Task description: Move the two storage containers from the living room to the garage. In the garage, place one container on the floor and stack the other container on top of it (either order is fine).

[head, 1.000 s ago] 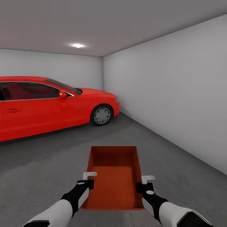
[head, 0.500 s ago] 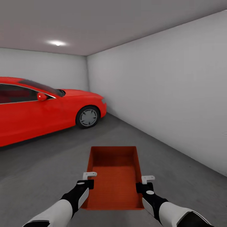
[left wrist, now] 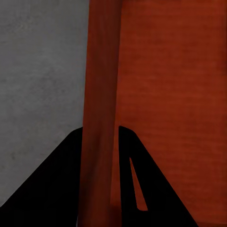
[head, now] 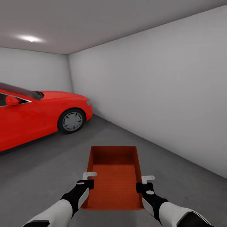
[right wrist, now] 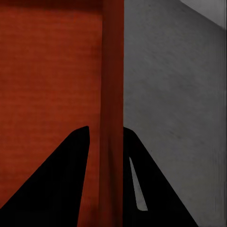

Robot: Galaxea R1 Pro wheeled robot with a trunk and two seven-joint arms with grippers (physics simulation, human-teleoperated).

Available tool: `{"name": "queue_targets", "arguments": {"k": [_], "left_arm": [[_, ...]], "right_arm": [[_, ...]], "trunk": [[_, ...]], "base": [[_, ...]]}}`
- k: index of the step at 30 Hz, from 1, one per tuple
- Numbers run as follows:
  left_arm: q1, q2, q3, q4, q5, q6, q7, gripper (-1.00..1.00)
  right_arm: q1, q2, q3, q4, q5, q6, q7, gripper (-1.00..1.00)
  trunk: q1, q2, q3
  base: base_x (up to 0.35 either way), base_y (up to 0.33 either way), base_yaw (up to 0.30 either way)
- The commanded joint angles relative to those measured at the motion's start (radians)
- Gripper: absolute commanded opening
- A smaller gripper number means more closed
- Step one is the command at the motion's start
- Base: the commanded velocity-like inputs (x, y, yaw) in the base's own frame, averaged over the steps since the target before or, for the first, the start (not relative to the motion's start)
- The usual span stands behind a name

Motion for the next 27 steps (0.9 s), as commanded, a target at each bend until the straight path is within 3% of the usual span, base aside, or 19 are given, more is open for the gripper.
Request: {"name": "queue_targets", "arguments": {"k": [1,27], "left_arm": [[0.000,0.009,-0.001,-0.006,-0.028,-0.017,0.007,-1.00],[0.000,0.009,-0.001,-0.006,-0.028,-0.017,0.007,-1.00]], "right_arm": [[0.000,0.000,-0.007,0.015,-0.024,-0.006,-0.005,-1.00],[0.000,0.000,-0.007,0.015,-0.024,-0.006,-0.005,-1.00]], "trunk": [[0.001,-0.001,0.000],[0.001,-0.001,0.000]], "base": [[0.322,0.000,-0.285],[0.322,0.000,-0.285]]}}
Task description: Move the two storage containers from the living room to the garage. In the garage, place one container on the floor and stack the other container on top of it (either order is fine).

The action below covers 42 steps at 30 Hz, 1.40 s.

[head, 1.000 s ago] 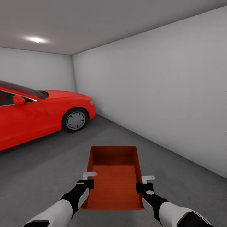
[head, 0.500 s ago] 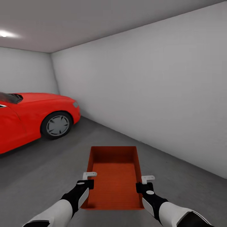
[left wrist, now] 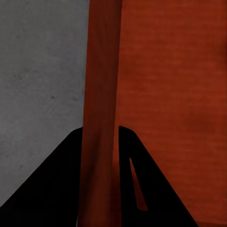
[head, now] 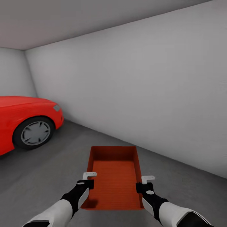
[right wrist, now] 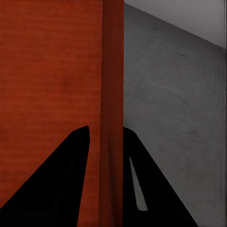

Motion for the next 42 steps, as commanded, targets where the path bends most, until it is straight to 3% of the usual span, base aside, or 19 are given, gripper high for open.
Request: {"name": "queue_targets", "arguments": {"k": [1,27,42], "left_arm": [[0.000,0.009,-0.001,-0.006,-0.028,-0.017,0.008,-1.00],[0.000,0.009,-0.002,-0.006,-0.028,-0.018,0.007,-1.00],[0.000,0.009,-0.002,-0.006,-0.028,-0.018,0.008,-1.00]], "right_arm": [[0.000,0.000,-0.007,0.015,-0.023,-0.006,-0.005,-1.00],[0.000,0.000,-0.007,0.015,-0.023,-0.006,-0.005,-1.00],[0.000,0.000,-0.007,0.015,-0.023,-0.006,-0.005,-1.00]], "trunk": [[0.001,-0.001,0.000],[0.001,-0.001,0.000],[0.001,-0.001,0.000]], "base": [[0.322,0.000,-0.285],[0.314,0.000,-0.285],[0.047,0.000,-0.222]]}}
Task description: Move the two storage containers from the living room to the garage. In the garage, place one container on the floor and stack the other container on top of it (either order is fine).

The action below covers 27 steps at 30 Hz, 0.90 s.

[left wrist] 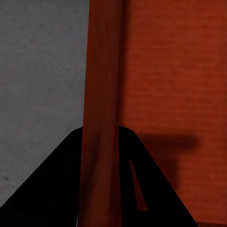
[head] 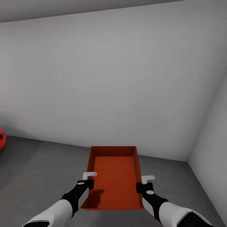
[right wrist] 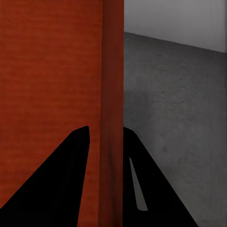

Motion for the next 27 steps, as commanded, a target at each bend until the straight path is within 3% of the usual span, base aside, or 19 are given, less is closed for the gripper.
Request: {"name": "queue_targets", "arguments": {"k": [1,8,27], "left_arm": [[0.000,0.009,-0.002,-0.005,-0.028,-0.018,0.007,-1.00],[0.000,0.009,-0.002,-0.005,-0.028,-0.018,0.007,-1.00],[0.000,0.009,-0.002,-0.005,-0.028,-0.018,0.007,-1.00]], "right_arm": [[0.000,0.000,-0.007,0.016,-0.024,-0.006,-0.006,-1.00],[0.000,0.002,-0.007,0.016,-0.024,-0.006,-0.006,-1.00],[0.000,0.001,-0.007,0.016,-0.024,-0.006,-0.006,-1.00]], "trunk": [[0.000,-0.001,0.000],[0.000,-0.001,0.000],[0.000,-0.001,0.000]], "base": [[0.000,0.000,-0.025],[0.000,0.000,-0.090],[0.000,0.000,-0.213]]}}
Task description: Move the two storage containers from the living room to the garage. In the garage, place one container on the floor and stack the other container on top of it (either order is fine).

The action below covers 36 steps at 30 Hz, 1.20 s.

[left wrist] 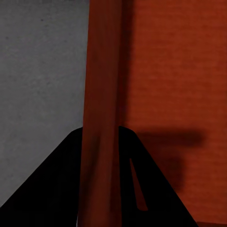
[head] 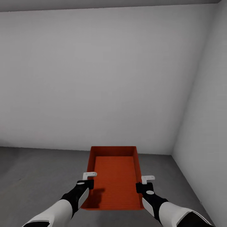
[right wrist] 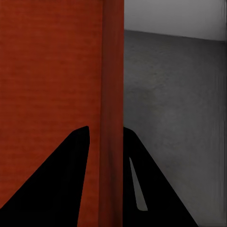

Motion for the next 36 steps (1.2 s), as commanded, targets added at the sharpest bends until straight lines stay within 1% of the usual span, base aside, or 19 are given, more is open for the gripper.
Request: {"name": "queue_targets", "arguments": {"k": [1,10,22,36], "left_arm": [[0.000,0.008,-0.001,-0.006,-0.029,-0.019,0.007,-1.00],[0.000,0.008,-0.001,-0.006,-0.029,-0.019,0.007,-1.00],[0.000,0.007,-0.001,-0.006,-0.029,-0.019,0.008,-1.00],[0.000,0.009,-0.001,-0.006,-0.029,-0.019,0.008,-1.00]], "right_arm": [[0.000,0.000,-0.007,0.015,-0.024,-0.006,-0.005,-1.00],[0.000,0.000,-0.007,0.015,-0.024,-0.006,-0.006,-1.00],[0.000,0.000,-0.007,0.015,-0.024,-0.006,-0.005,-1.00],[0.000,0.000,-0.007,0.015,-0.024,-0.006,-0.005,-1.00]], "trunk": [[0.000,-0.001,0.000],[0.000,-0.001,0.000],[0.000,-0.001,0.000],[0.000,-0.001,0.000]], "base": [[0.000,0.000,-0.210],[0.000,0.000,-0.200],[0.016,0.004,-0.012],[0.281,0.132,0.000]]}}
